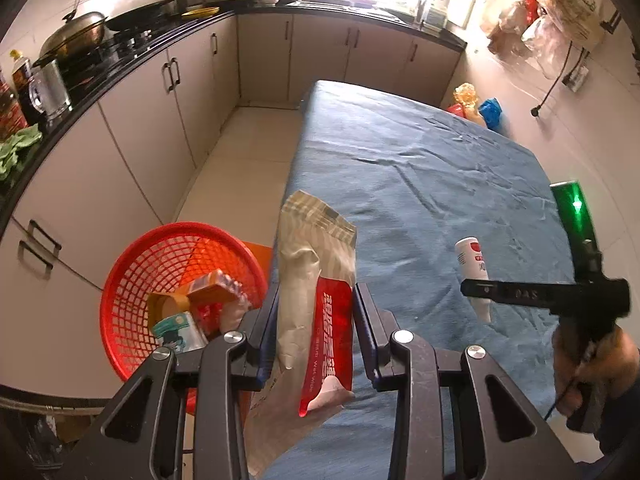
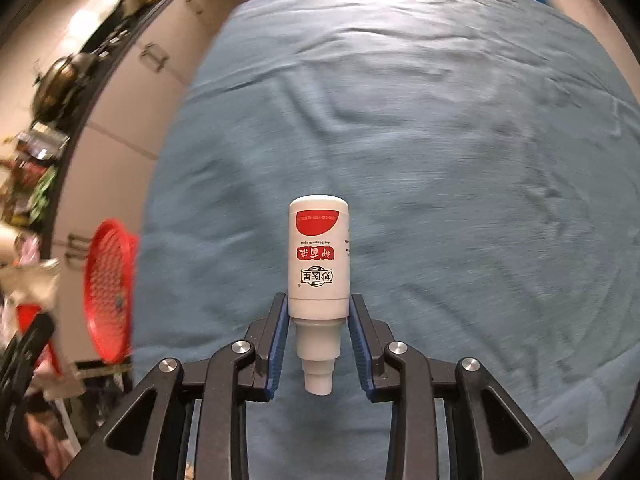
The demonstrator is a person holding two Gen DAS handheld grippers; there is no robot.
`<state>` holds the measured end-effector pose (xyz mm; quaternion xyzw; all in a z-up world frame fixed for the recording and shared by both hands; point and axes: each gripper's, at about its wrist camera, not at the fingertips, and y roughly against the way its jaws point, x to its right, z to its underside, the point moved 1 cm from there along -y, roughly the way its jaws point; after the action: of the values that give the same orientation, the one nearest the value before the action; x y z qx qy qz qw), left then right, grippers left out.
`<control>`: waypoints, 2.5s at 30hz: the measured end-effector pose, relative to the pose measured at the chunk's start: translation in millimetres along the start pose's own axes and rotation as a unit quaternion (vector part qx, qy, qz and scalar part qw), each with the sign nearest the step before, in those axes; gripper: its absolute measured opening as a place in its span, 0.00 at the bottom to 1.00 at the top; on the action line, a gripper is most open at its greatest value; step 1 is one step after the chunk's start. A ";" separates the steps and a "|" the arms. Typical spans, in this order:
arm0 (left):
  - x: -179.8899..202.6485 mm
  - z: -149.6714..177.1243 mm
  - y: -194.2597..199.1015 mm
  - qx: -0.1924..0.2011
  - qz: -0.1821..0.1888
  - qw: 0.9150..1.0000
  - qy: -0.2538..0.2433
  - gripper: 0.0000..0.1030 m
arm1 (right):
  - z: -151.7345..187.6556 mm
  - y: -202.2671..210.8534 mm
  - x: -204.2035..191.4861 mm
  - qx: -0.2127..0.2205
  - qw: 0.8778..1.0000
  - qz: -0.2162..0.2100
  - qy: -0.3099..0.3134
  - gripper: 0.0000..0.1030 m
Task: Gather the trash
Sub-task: 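Carry the wrapper and spray bottle over the red basket with both tools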
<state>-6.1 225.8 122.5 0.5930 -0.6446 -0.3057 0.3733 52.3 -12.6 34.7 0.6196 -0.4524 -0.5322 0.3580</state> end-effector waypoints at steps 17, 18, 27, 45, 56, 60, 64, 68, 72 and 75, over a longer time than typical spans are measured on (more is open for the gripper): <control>-51.1 14.9 15.6 0.010 -0.020 0.999 0.047 0.33 | 17.8 24.8 -103.0 0.011 0.993 -0.046 0.109 0.31; -53.4 15.4 16.1 0.010 -0.020 0.999 0.048 0.33 | 17.8 25.1 -106.2 0.011 0.993 -0.047 0.112 0.31; -73.8 19.4 20.5 0.013 -0.030 0.998 0.060 0.33 | 18.9 28.3 -138.5 0.014 0.989 -0.061 0.136 0.31; -117.2 25.9 19.8 0.010 -0.046 0.994 0.099 0.33 | 23.2 23.3 -196.2 0.002 0.979 -0.082 0.187 0.31; -124.8 27.0 16.4 0.008 -0.047 0.993 0.105 0.33 | 23.1 18.2 -209.5 -0.003 0.976 -0.081 0.201 0.31; -125.4 26.8 15.5 0.008 -0.048 0.993 0.106 0.33 | 22.8 16.4 -213.4 -0.005 0.976 -0.080 0.202 0.31; -127.1 26.3 14.4 0.007 -0.048 0.993 0.105 0.33 | 22.3 15.5 -214.6 -0.006 0.976 -0.081 0.202 0.31; -129.8 26.3 12.2 0.005 -0.048 0.993 0.105 0.33 | 21.6 13.7 -215.9 -0.007 0.976 -0.082 0.202 0.31; -133.2 26.8 10.2 0.003 -0.048 0.993 0.108 0.33 | 21.6 13.2 -218.7 -0.009 0.976 -0.081 0.202 0.31; -135.1 27.0 8.1 0.001 -0.049 0.993 0.110 0.33 | 21.1 11.1 -220.8 -0.012 0.976 -0.083 0.201 0.31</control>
<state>-30.8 359.5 98.8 0.6542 -0.5703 -0.2557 0.4260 24.2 192.5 115.4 0.7447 -0.3118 -0.4303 0.4037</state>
